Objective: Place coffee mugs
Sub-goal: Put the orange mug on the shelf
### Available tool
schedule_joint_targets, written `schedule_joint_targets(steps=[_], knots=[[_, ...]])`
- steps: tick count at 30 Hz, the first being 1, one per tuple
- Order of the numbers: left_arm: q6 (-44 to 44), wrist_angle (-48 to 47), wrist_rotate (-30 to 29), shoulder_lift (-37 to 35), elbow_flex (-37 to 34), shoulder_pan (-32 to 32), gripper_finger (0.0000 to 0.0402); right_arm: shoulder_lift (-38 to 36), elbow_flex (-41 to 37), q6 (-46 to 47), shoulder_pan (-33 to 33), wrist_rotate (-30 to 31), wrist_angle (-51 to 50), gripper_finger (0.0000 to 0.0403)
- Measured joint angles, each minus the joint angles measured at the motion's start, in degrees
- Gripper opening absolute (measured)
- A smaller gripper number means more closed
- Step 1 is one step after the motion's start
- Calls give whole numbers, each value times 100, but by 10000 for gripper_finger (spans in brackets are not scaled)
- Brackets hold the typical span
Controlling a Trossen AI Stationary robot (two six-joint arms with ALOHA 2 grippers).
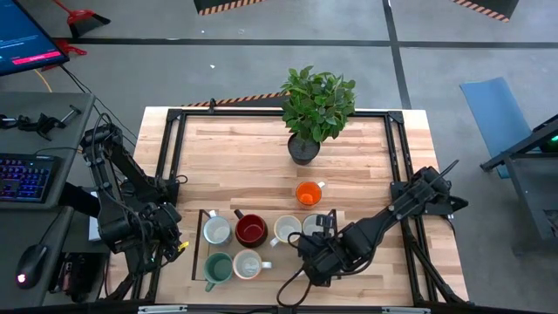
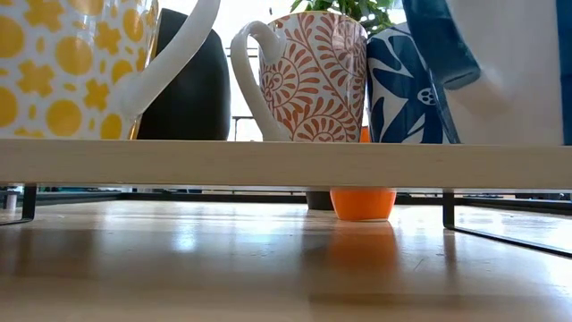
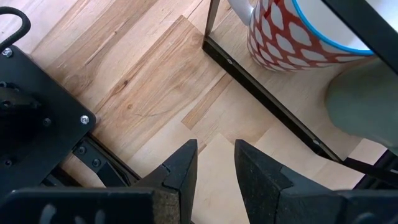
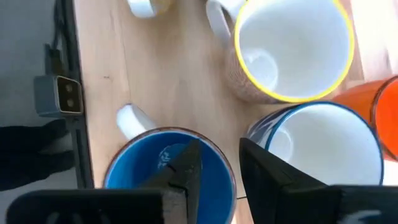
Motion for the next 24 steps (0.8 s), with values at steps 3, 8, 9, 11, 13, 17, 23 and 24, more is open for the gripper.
schedule_joint_targets(steps=[3, 8, 9, 11, 13, 17, 23, 24], knots=[[3, -1, -2, 2, 0, 0, 97, 2, 207, -57, 2, 36, -132, 87], [0, 0, -7, 2, 0, 1, 97, 2, 526, -395, -38, 701, -122, 87], [2, 0, -7, 2, 0, 0, 97, 2, 574, -461, -77, 813, -122, 87], [2, 0, -7, 2, 0, 2, 97, 2, 654, -587, -193, 980, -126, 87], [-1, 0, -7, 1, 0, 0, 97, 2, 719, -724, -357, 1023, -127, 87], [0, 9, -9, 2, 0, 2, 97, 2, 763, -787, -835, 970, -200, 87], [-4, 22, -15, 2, 0, 0, 97, 11, 761, -335, -1707, 435, -695, 87], [-4, 22, -15, 2, 0, 2, 97, 11, 759, -270, -1816, 402, -783, 87]])
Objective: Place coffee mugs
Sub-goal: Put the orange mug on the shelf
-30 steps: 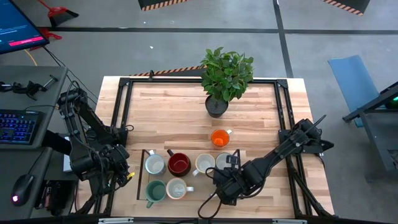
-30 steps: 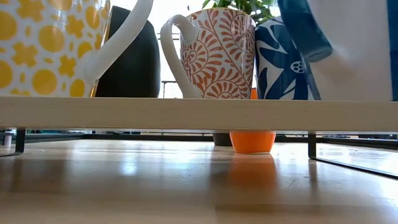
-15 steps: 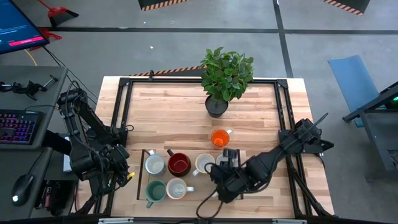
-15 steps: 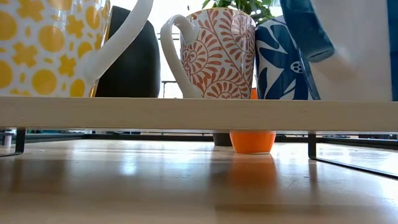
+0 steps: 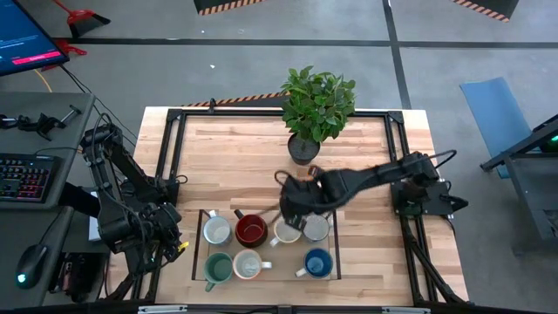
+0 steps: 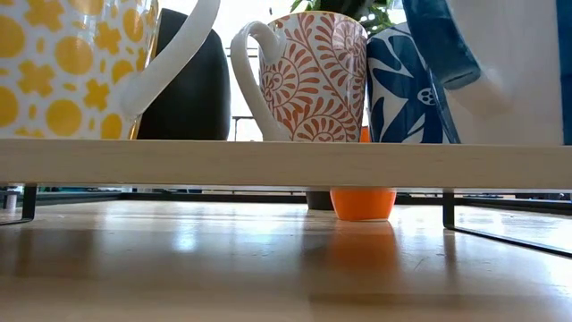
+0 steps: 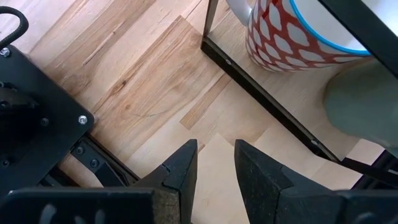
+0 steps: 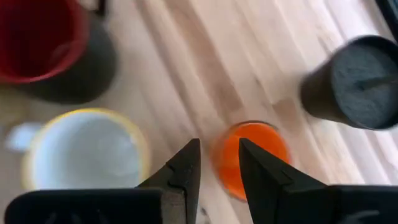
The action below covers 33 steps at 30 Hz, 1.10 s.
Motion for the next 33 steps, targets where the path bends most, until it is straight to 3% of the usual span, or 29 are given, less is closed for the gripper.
schedule_joint_targets(steps=[22, 29, 33], knots=[[237, -76, 11, 0, 2, 0, 97, 741, -13, -594, -823, 32, -438, 87], [-371, -1099, -392, -17, 7, 1, 97, 697, -13, -688, -860, -199, -663, 87], [-280, -1167, -485, -121, 7, 3, 97, 697, -13, -788, -858, -244, -651, 87]])
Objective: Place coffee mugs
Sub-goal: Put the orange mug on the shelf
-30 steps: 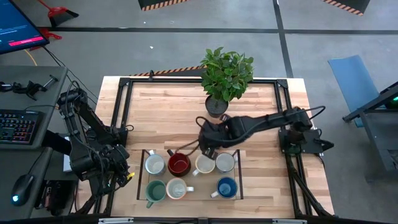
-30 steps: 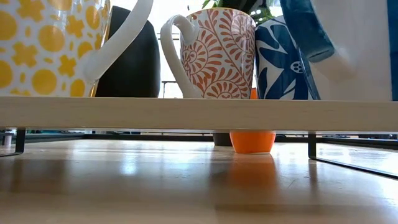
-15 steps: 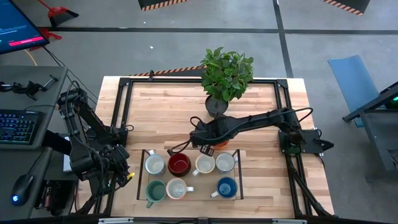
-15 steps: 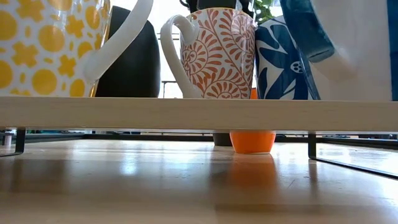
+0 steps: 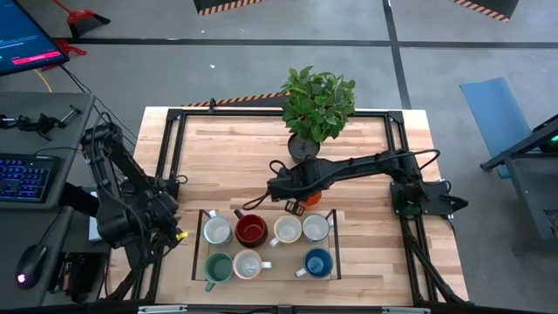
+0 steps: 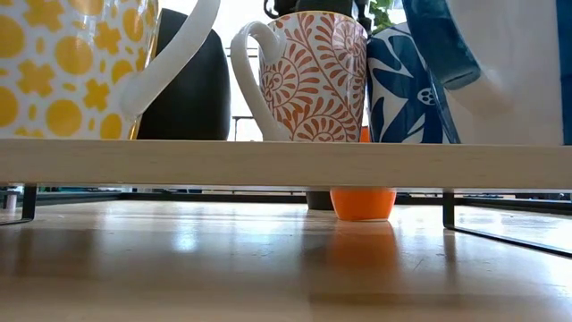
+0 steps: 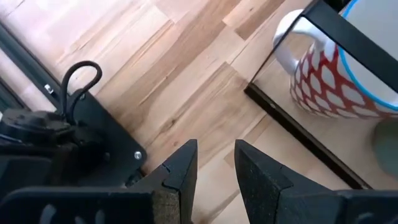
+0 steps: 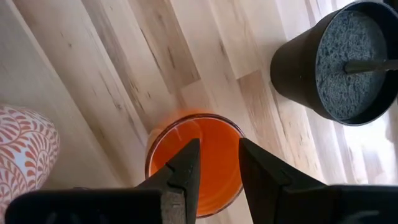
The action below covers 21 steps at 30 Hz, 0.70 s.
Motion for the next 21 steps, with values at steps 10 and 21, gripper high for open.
schedule_joint_targets(steps=[10, 21], knots=[[875, -9, -723, -507, 0, 395, 97, 0, 0, -168, -28, -63, 11, 87], [2050, -7, -1095, -1163, -2, 724, 97, 0, 0, -33, -28, -199, 400, 87]])
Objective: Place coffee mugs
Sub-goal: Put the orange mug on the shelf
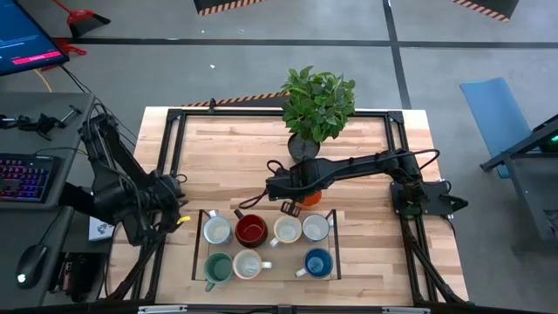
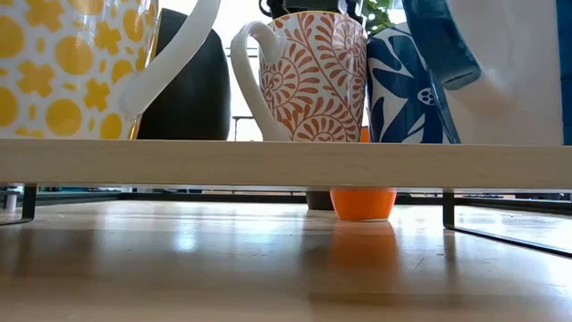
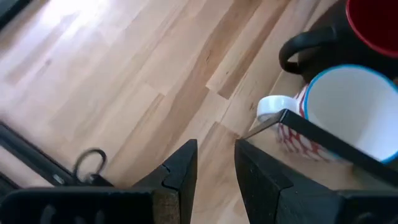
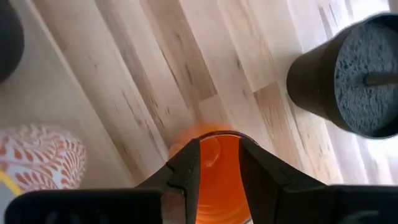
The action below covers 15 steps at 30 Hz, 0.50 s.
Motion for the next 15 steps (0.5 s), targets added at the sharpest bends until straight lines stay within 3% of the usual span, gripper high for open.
schedule_joint_targets(steps=[8, 15], knots=[[1389, 36, -48, -80, -2, 6, 97, 0, 0, 1255, -80, 253, -4, 87], [1917, 34, -126, -80, -2, 6, 97, 0, 0, 2263, -96, 520, -2, 87]])
